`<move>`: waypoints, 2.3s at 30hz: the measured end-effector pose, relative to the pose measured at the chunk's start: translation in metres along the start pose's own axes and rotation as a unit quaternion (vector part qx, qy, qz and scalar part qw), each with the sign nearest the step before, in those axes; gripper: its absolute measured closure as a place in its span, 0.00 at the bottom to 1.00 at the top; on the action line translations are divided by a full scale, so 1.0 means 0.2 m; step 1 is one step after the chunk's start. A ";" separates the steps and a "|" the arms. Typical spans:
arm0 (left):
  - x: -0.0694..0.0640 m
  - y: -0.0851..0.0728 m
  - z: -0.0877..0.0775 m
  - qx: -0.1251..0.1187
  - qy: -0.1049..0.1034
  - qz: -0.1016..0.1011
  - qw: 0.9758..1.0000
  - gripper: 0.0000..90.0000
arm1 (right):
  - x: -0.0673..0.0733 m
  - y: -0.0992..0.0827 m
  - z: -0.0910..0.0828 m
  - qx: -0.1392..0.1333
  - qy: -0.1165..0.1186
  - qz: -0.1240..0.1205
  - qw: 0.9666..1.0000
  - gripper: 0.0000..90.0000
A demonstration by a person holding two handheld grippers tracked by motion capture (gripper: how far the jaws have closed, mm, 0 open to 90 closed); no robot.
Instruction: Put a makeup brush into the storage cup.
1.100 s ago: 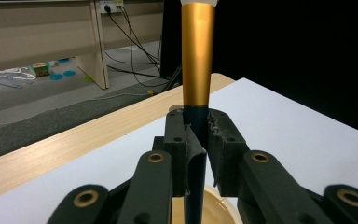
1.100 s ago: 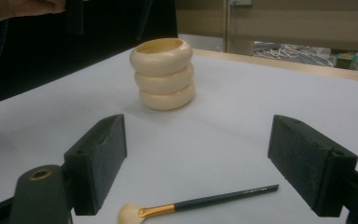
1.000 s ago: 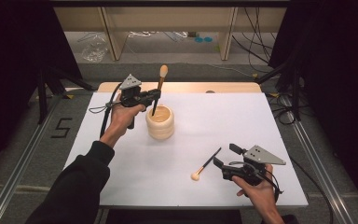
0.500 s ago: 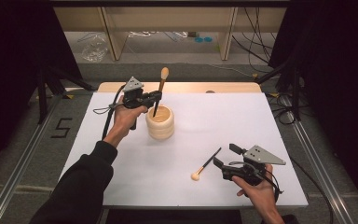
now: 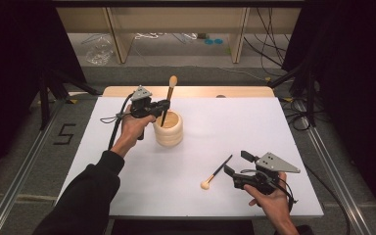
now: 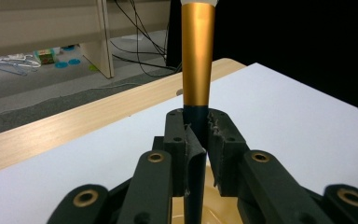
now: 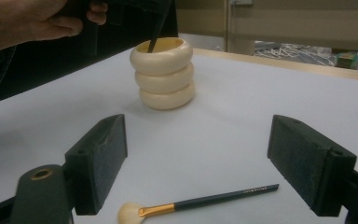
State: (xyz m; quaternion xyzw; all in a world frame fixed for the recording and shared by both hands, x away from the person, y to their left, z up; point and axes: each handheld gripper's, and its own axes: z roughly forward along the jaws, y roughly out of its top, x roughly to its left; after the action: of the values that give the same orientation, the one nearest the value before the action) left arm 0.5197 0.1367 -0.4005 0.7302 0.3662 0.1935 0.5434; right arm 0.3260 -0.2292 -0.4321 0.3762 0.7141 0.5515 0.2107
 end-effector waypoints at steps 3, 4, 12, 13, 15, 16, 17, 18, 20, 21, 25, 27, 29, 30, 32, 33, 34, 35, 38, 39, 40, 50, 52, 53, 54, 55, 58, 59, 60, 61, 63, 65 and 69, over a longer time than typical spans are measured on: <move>0.00 -0.01 0.01 0.001 0.000 -0.005 1.000 0.87 | 0.00 0.00 -0.01 0.014 0.000 -0.002 1.000 0.23; 0.00 -0.02 0.01 0.003 0.000 -0.003 1.000 0.87 | 0.00 0.00 0.00 0.000 0.000 0.000 1.000 0.23; 0.00 -0.05 0.02 0.014 0.001 0.000 1.000 0.87 | 0.00 0.00 0.00 0.000 0.000 0.000 1.000 0.23; 0.00 -0.05 0.02 0.014 0.000 -0.001 1.000 0.87 | 0.00 0.00 0.00 0.000 0.000 0.000 1.000 0.23; 0.00 -0.06 0.02 0.016 -0.002 -0.003 1.000 0.87 | 0.00 0.00 0.00 0.000 0.000 -0.001 1.000 0.23; 0.00 -0.06 0.02 0.018 -0.001 -0.001 1.000 0.87 | 0.00 0.00 0.00 0.000 0.000 -0.001 1.000 0.23; 0.00 -0.06 0.03 0.020 -0.002 0.001 1.000 0.87 | 0.00 0.00 0.00 0.000 0.001 0.000 1.000 0.23; 0.00 -0.07 0.03 0.023 -0.002 -0.002 1.000 0.87 | 0.00 0.00 0.00 0.001 0.001 0.000 1.000 0.23; 0.00 -0.08 0.03 0.028 -0.002 -0.002 1.000 0.87 | 0.00 0.00 0.00 0.000 0.001 -0.001 1.000 0.23; 0.00 -0.08 0.03 0.029 -0.003 -0.003 1.000 0.87 | 0.00 0.00 0.00 0.001 0.001 -0.001 1.000 0.23; 0.00 -0.09 0.03 0.034 -0.004 -0.002 0.999 0.87 | 0.00 0.00 0.00 0.002 0.001 0.000 1.000 0.23; 0.00 -0.09 0.03 0.038 -0.003 -0.002 0.999 0.87 | 0.00 0.00 0.00 0.001 0.001 0.000 1.000 0.23; 0.00 -0.10 0.03 0.045 -0.002 0.002 0.999 0.87 | 0.00 0.00 0.00 0.002 0.001 0.000 1.000 0.23; 0.00 -0.10 0.03 0.047 -0.002 0.002 0.999 0.87 | 0.00 0.00 0.00 0.003 0.001 0.000 1.000 0.23; 0.01 -0.11 0.02 0.047 0.000 0.004 0.999 0.87 | 0.00 0.00 0.00 0.001 0.001 -0.001 1.000 0.23; 0.01 -0.11 0.02 0.048 0.000 0.002 0.999 0.87 | 0.00 0.00 0.00 0.002 0.001 -0.001 1.000 0.23; 0.01 -0.12 0.02 0.049 -0.001 0.001 0.999 0.87 | 0.00 0.00 0.00 0.002 0.001 0.000 1.000 0.23; 0.01 -0.12 0.02 0.051 -0.001 0.004 0.999 0.87 | 0.00 0.00 0.00 0.003 0.001 0.000 1.000 0.23; 0.01 -0.13 0.03 0.053 -0.002 0.001 0.999 0.87 | 0.00 0.00 0.00 0.001 0.001 0.000 1.000 0.23; 0.01 -0.13 0.02 0.055 -0.001 -0.001 0.999 0.87 | 0.00 0.00 0.00 0.003 0.001 0.000 1.000 0.23; 0.01 -0.13 0.02 0.055 0.002 -0.002 0.998 0.87 | 0.00 0.00 0.00 0.003 0.001 0.000 1.000 0.23; 0.00 -0.09 -0.02 0.043 0.001 0.003 0.999 0.75 | 0.00 0.00 0.00 0.003 0.001 0.000 1.000 0.23; 0.00 -0.09 -0.03 0.042 0.002 0.001 0.999 0.72 | 0.00 0.00 0.00 0.004 0.004 0.001 1.000 0.23; 0.01 -0.08 -0.04 0.043 0.002 0.002 0.999 0.71 | 0.00 0.00 0.00 0.004 0.003 0.001 1.000 0.23; 0.01 -0.08 -0.05 0.043 0.005 0.006 0.999 0.71 | 0.00 0.00 0.00 0.004 0.003 0.001 1.000 0.23; 0.01 -0.08 -0.05 0.044 0.004 0.004 0.999 0.70 | 0.00 0.00 0.00 0.004 0.003 0.001 1.000 0.23; 0.01 -0.07 -0.07 0.045 0.005 0.005 0.999 0.65 | 0.00 0.00 0.00 0.004 0.003 0.001 1.000 0.23; 0.00 -0.07 -0.07 0.043 0.003 -0.006 0.999 0.64 | 0.00 0.00 0.00 0.005 0.003 0.001 1.000 0.23; 0.00 -0.07 -0.08 0.042 0.000 -0.007 0.999 0.62 | 0.00 0.00 0.00 0.004 0.003 0.001 1.000 0.23; -0.01 -0.06 -0.08 0.039 -0.001 -0.007 0.999 0.61 | 0.00 0.00 0.00 0.004 0.003 0.001 1.000 0.23; -0.02 -0.05 -0.10 0.039 0.001 0.001 0.999 0.59 | 0.00 0.00 0.00 0.004 0.003 0.000 1.000 0.23; -0.03 -0.05 -0.11 0.039 0.002 -0.002 0.999 0.53 | 0.00 0.00 0.00 0.004 0.003 0.001 1.000 0.23; -0.05 -0.04 -0.14 0.044 0.001 0.002 0.999 0.48 | 0.00 0.00 0.00 0.004 0.002 0.000 1.000 0.23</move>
State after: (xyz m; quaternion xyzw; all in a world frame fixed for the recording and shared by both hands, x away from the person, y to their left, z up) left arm 0.4918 0.1477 -0.3977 0.7540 0.3730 0.1790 0.5102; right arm 0.3260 -0.2291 -0.4321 0.3760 0.7166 0.5493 0.2082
